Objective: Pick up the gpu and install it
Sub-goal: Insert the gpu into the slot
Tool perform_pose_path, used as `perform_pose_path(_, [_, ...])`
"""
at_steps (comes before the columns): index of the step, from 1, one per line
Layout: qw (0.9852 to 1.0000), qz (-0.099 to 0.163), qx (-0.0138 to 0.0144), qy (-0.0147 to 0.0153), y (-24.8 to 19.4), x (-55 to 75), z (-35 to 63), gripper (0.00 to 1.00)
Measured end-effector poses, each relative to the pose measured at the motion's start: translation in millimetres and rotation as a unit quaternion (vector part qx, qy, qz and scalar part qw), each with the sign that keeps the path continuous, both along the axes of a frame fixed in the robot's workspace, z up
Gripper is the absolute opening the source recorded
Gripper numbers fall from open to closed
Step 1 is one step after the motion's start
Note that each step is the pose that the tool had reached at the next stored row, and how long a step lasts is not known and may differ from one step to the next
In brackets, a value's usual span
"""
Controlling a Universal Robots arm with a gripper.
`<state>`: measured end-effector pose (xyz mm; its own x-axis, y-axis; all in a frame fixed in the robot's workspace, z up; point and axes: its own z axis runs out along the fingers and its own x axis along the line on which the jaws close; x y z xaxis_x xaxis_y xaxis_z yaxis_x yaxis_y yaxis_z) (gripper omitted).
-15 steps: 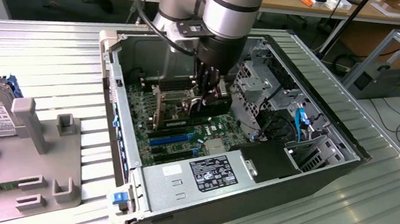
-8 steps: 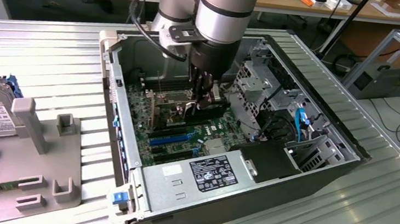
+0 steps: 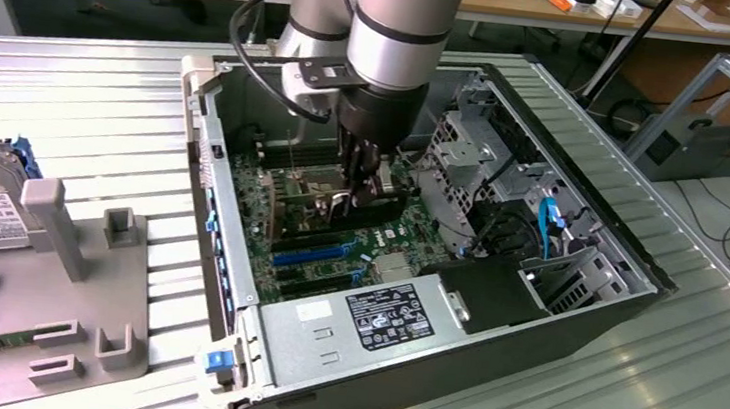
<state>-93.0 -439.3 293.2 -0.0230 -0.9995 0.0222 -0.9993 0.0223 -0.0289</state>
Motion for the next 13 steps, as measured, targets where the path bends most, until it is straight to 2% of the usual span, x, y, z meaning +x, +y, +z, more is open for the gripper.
perform_pose_path(9, [1.0,0.0,-0.0001,0.0,0.0,-6.7,-6.6,0.27])
perform_pose_path(13, [1.0,0.0,0.0,0.0,0.0,-17.1,-7.7,0.27])
